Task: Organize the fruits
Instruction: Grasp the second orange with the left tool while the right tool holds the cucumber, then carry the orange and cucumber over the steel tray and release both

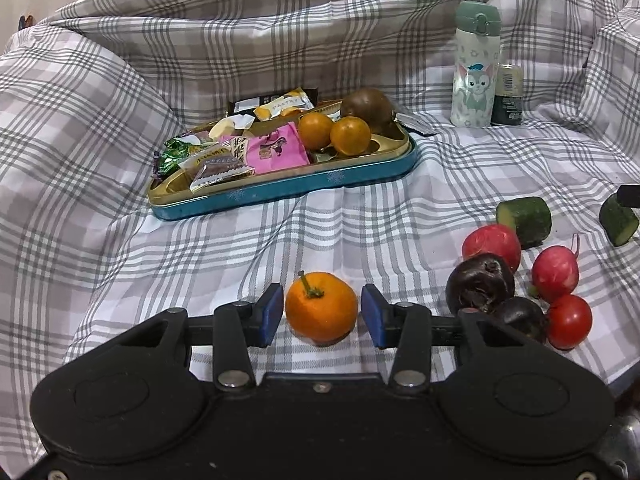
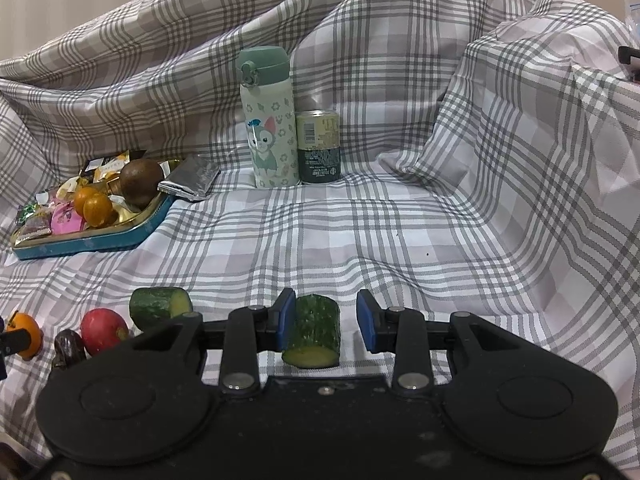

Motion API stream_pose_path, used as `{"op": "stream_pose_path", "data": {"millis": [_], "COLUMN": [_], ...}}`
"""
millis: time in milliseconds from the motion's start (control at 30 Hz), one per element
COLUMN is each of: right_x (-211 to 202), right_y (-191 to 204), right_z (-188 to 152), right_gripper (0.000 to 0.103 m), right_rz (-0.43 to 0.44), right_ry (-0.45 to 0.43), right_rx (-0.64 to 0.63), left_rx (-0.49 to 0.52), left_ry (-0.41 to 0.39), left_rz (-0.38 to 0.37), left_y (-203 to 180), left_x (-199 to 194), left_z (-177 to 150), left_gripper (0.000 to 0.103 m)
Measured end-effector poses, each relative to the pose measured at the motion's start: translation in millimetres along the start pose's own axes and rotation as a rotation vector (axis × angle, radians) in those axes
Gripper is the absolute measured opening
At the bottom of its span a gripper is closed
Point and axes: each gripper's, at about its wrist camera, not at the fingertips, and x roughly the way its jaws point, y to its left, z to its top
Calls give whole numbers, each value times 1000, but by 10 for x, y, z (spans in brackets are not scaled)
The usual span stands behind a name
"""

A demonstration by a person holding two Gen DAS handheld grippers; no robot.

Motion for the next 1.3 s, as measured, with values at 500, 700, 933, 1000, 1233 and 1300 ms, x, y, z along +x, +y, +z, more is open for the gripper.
{"op": "stream_pose_path", "data": {"millis": [500,700,933,1000,1233,1300], "right_x": [182,261,344,359,379,374], "right_y": [99,137,141,137,149,153], "right_z": [-19,-29,-26,-27,-48,-51], "right_gripper": [41,42,42,42,36,36], "right_rz": [-8,-8,-14,-15,-17,-20], "right_ry": [70,102,137,143,134,130], "right_rx": [-36,-45,-49,-49,-79,-83], "left_rx": [-117,-154,-127,-128,-157,-158], "left_ry": [25,55,48,47,41,32], "left_rz": [-48,-55,-37,-38,-63,-66], "left_y": [138,164,113,117,159,160], "left_x": [158,235,248,250,251,234], "left_z": [16,14,-11,-9,-11,-15], "left_gripper": [53,53,53,53,50,50]}}
